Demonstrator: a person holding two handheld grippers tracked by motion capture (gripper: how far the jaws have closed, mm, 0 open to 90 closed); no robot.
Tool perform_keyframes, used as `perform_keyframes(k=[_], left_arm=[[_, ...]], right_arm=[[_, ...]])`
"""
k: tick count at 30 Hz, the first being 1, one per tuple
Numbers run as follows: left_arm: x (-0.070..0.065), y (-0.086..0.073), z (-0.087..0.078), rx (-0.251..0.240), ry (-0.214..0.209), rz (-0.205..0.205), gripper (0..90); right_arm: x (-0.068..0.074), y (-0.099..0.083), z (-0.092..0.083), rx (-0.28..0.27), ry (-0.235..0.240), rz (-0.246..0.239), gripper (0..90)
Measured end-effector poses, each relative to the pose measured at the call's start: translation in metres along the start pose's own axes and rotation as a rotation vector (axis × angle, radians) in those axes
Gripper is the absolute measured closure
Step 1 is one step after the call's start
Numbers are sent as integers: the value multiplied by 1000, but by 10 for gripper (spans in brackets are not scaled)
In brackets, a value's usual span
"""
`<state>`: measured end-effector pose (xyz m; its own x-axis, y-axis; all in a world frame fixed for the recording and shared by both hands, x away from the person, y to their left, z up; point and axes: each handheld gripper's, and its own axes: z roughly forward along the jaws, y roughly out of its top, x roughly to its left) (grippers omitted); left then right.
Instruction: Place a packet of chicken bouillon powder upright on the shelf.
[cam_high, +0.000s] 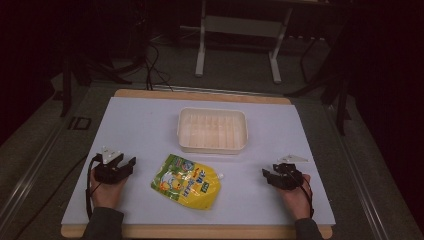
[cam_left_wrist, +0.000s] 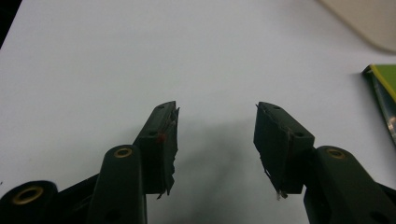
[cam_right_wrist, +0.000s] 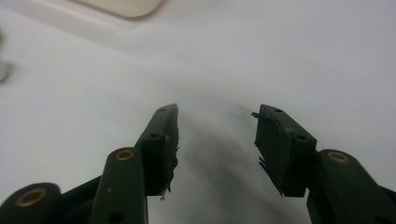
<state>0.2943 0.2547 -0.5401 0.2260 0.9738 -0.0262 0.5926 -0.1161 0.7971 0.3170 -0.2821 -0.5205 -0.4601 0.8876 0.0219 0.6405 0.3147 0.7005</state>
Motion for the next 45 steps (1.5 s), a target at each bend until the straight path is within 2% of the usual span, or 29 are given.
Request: perform_keyframes(k=[1, 3, 6, 15, 17, 21, 24, 27, 29, 33, 37, 44, 45], left_arm=[[0, 0, 0, 0, 2, 0, 494], [0, 0, 0, 2, 2, -1, 492], [-1, 0, -1, -5, 9, 5, 489], [0, -1, -1, -7, 19, -4, 487], [-1, -1, -1, -6, 22, 1, 485], [-1, -1, -1, -3, 25, 11, 479], [-2, -1, -1, -4, 28, 10, 476], [-2, -1, -1, -5, 29, 9, 476], [-3, -1, -1, -3, 31, 12, 472], [-3, -1, 0, -3, 35, 15, 469], [-4, -1, 0, -1, 39, 20, 462], [-5, -1, 0, 4, 47, 33, 459], [-5, -1, 0, 5, 47, 32, 459]], right_arm=[[5, 0, 0, 8, 39, -15, 474], [5, 0, 0, 8, 39, -15, 474], [14, 3, -5, -4, 104, -13, 460], [32, 5, -6, 12, 178, -55, 445], [40, 6, -5, 21, 241, -46, 443], [51, 7, -5, 27, 289, -52, 436], [67, 8, -5, 29, 363, -65, 428], [69, 8, -5, 28, 370, -68, 427], [82, 7, -5, 45, 420, -81, 416], [93, 6, -3, 64, 458, -93, 391], [102, 4, 2, 92, 474, -105, 371], [113, 4, 6, 109, 520, -96, 341], [117, 4, 8, 113, 543, -91, 335]])
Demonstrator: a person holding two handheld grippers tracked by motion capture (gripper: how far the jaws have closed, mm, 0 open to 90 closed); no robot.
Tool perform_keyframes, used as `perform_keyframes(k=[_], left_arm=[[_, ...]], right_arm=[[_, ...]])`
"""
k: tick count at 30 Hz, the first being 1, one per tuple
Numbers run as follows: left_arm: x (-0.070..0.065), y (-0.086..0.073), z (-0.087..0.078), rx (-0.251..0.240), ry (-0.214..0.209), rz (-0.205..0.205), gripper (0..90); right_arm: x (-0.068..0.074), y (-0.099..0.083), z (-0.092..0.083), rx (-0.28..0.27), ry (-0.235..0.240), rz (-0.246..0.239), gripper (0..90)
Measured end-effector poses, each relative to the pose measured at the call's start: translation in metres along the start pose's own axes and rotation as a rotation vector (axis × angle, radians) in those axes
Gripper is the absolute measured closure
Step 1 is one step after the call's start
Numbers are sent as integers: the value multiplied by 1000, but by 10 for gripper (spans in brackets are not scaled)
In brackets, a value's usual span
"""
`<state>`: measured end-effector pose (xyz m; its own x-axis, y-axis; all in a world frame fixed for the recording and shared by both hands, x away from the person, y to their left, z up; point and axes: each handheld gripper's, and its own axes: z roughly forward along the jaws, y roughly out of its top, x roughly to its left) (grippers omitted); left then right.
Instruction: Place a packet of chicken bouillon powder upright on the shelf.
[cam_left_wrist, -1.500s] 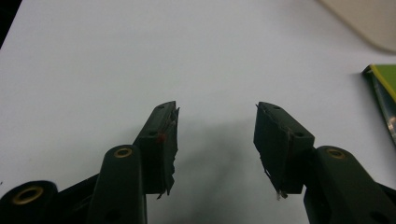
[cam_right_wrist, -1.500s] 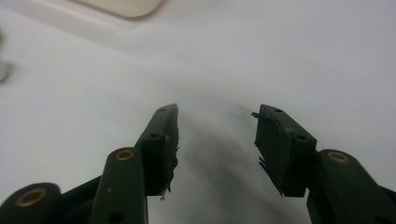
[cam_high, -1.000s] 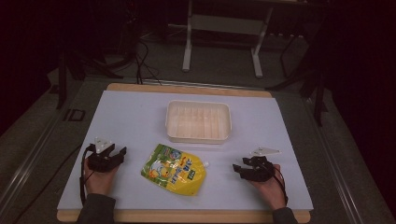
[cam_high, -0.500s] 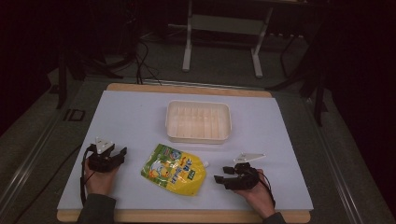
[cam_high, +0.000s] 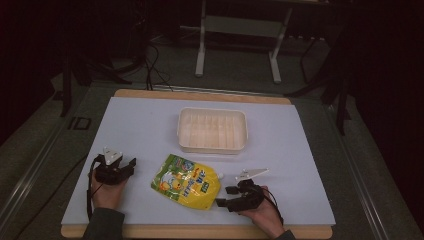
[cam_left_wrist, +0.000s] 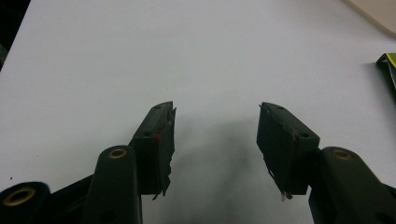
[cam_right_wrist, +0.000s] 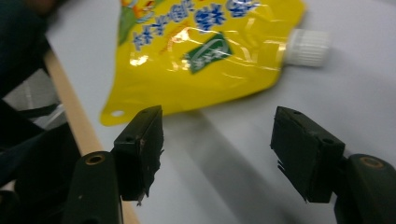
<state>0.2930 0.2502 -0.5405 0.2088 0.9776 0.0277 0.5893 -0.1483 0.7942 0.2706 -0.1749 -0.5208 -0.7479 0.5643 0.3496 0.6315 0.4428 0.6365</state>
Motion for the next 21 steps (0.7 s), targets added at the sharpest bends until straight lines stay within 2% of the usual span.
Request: perform_keyframes(k=[6, 13, 15, 16, 21], left_arm=[[-1, 0, 0, -2, 2, 4, 458], [-1, 0, 0, 2, 4, 11, 457], [-1, 0, 0, 2, 6, 12, 457], [-2, 0, 0, 4, 7, 17, 457], [-3, 0, 1, 4, 13, 23, 456]], right_arm=[[6, 2, 9, 11, 39, 16, 324], [6, 3, 14, 33, 65, 51, 319], [5, 3, 15, 33, 81, 61, 319], [5, 4, 17, 32, 104, 75, 317], [6, 6, 21, 48, 129, 91, 308]])
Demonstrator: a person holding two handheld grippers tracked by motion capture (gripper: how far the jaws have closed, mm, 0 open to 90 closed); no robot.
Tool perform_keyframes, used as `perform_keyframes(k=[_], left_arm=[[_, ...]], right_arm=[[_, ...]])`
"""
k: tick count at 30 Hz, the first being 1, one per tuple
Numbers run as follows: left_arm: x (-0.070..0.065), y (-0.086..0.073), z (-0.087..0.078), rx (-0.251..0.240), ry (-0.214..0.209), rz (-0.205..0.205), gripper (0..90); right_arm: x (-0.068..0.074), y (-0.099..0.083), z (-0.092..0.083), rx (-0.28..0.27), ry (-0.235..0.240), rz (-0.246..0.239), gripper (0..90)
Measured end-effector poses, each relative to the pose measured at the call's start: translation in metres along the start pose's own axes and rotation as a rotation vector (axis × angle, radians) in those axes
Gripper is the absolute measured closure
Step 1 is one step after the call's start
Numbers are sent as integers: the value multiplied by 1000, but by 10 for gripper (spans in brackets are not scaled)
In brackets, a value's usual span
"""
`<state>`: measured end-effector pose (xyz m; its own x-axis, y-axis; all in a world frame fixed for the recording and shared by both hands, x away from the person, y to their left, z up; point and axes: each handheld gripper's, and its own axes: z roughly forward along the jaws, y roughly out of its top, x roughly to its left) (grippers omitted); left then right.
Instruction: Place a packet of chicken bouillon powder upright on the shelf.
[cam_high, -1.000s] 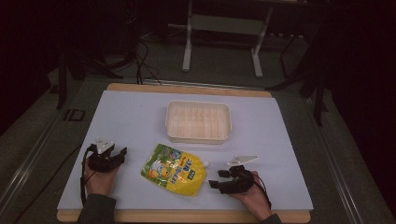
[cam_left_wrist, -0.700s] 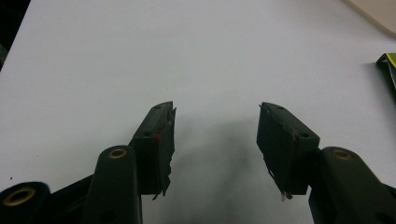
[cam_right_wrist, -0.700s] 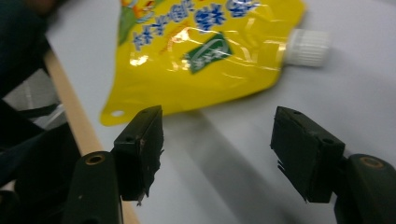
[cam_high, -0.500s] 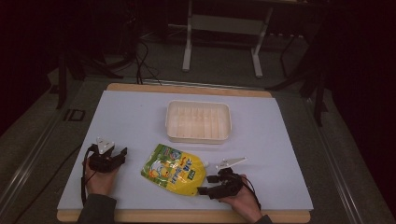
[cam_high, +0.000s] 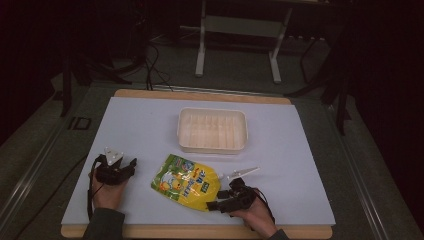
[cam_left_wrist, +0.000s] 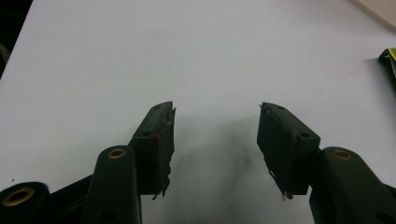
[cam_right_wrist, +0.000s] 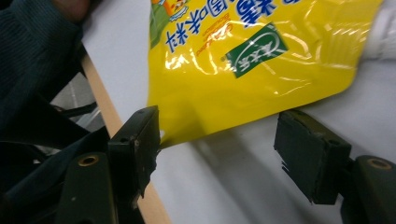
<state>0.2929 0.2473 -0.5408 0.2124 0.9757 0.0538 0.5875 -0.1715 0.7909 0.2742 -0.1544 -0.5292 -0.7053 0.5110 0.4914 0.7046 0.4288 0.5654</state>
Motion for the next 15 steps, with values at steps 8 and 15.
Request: perform_keyframes(k=[8, 15], left_arm=[[0, 0, 0, 1, 1, 6, 456], [-1, 0, 0, 2, 2, 9, 455]], right_arm=[[-3, 8, 8, -10, 29, 33, 312], [-8, 17, 15, -37, 32, 56, 398]])
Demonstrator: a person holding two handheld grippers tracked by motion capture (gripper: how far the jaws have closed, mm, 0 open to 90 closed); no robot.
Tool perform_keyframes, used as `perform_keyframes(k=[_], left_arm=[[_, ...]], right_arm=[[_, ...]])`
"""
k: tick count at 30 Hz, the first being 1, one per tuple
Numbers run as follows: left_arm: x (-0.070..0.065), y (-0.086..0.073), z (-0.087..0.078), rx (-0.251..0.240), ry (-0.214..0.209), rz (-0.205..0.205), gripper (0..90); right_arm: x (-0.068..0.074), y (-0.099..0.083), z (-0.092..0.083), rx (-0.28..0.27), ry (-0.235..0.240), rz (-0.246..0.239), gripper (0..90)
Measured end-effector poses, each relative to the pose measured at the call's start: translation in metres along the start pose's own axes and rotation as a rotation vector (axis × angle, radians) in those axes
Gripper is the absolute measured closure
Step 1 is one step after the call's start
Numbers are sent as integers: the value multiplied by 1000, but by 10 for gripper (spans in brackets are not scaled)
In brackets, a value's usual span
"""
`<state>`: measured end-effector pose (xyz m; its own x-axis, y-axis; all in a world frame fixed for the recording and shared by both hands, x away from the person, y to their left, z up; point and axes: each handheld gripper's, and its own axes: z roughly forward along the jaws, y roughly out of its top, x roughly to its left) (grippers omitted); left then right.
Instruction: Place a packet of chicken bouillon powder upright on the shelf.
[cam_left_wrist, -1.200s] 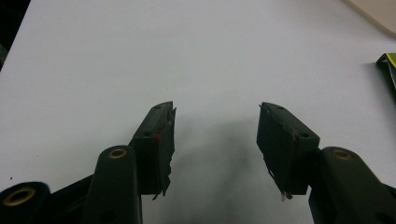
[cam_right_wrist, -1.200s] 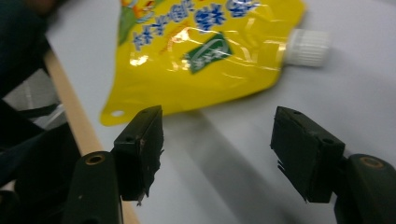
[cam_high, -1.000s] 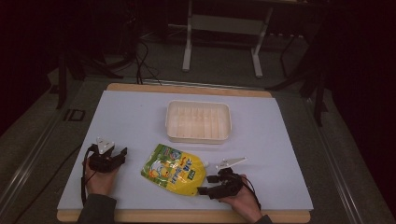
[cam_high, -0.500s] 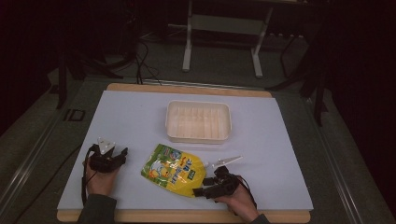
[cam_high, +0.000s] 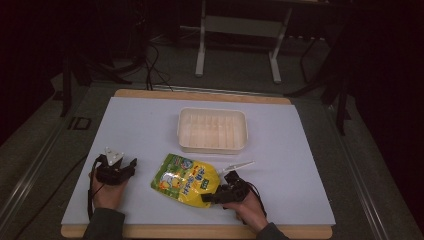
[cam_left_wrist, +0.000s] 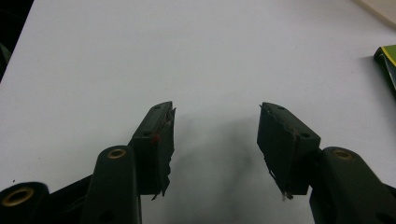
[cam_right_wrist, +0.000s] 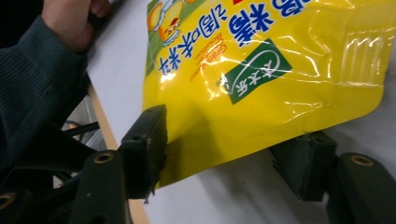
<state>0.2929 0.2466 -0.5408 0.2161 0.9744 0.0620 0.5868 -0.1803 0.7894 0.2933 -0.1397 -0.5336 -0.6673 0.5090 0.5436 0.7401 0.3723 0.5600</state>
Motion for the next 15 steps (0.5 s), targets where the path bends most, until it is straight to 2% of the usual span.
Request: perform_keyframes(k=[5, 8, 11, 14, 15], left_arm=[[0, 0, 0, 0, 2, 1, 455], [0, 0, 0, 1, 1, 0, 454], [0, 0, 0, 0, 1, 0, 454], [0, 0, 0, -1, -1, -1, 452], [0, 0, 0, -1, -1, -1, 452]], right_arm=[[-1, 5, -4, -33, 2, 17, 485], [2, 14, -13, -69, 19, -8, 578], [5, 20, -15, -88, 24, -12, 608], [11, 32, -18, -123, 34, -47, 683], [11, 32, -18, -123, 34, -47, 683]])
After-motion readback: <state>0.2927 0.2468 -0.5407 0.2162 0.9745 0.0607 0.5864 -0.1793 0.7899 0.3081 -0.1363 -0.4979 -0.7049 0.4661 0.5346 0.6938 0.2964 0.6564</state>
